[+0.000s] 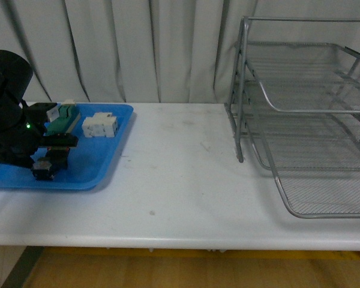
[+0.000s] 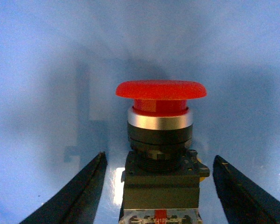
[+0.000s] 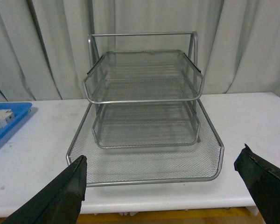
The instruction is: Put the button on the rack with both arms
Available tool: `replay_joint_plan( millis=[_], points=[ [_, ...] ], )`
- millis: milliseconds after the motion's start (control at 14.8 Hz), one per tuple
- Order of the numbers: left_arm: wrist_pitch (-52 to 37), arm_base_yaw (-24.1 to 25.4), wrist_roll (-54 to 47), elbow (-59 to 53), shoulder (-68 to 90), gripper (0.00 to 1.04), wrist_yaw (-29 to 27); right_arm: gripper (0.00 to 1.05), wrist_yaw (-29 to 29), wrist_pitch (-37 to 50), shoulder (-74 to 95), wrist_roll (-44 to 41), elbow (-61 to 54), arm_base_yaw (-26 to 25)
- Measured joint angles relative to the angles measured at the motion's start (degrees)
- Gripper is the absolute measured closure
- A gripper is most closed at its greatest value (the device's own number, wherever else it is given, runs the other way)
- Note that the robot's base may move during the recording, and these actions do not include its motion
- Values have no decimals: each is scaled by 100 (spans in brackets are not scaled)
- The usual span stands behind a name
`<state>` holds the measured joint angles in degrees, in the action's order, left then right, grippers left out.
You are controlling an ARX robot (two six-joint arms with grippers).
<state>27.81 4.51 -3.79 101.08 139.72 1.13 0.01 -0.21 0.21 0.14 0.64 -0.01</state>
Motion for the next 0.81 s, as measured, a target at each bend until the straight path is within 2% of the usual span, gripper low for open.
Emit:
replay_joint_plan(
  millis=[68,203,475,678,814],
  points=[
    [-11,0,72,-15,-2,47,68,6,2,0,0,0,0,0],
    [-120,-2,85,-214,-94,66,149,6,2,0,-2,0,0,0],
    [-402,-22,74,-791,-828,69,229,6,2,-2,-2,0,0,0],
    [-413,-22,-118,-1526,-2389,69,118,6,2,-2,0,0,0,0],
    [-511,-17,-133,-2494,-3762,69,-2,6,0,2,0,0,0,0]
  ],
)
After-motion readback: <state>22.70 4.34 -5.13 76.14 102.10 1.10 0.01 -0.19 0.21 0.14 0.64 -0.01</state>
